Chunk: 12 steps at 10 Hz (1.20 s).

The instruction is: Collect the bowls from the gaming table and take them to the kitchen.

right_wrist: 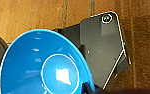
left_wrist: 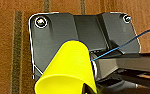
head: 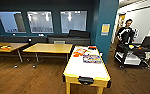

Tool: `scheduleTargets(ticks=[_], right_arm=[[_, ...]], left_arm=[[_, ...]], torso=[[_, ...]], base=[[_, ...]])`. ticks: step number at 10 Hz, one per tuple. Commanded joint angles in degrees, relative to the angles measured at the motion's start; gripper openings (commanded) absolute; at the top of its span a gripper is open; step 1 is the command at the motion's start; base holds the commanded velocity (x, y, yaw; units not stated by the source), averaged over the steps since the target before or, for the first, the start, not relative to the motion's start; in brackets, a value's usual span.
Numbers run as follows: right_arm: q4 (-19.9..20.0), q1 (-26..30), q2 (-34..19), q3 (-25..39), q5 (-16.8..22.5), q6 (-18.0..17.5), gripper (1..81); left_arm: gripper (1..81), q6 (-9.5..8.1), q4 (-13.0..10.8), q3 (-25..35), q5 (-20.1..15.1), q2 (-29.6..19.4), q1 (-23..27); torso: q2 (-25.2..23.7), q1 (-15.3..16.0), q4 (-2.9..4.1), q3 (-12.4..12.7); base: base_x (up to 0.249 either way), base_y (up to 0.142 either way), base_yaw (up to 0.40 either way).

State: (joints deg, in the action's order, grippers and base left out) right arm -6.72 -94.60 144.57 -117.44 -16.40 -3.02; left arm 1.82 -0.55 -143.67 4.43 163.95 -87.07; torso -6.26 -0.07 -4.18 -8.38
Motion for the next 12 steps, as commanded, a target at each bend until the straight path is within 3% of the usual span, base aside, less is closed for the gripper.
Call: scheduleTargets(ticks=[1, 12], right_arm=[[-1.37, 1.65, -1.71, 0.82, 2.42, -0.05, 1.0], [-1.37, 1.65, -1.27, 0.56, 2.42, -0.05, 1.0]], left_arm=[[1.0, 0.64, -0.42, 0.14, -2.84, -0.55, 2.29], [1.0, 0.64, -0.42, 0.14, -2.84, -0.02, 2.29]], torso=[[0.00, 0.07, 0.00, 0.00], [0.00, 0.07, 0.00, 0.00]], base=[[-0.152, 0.000, 0.000], [-0.158, 0.000, 0.000]])
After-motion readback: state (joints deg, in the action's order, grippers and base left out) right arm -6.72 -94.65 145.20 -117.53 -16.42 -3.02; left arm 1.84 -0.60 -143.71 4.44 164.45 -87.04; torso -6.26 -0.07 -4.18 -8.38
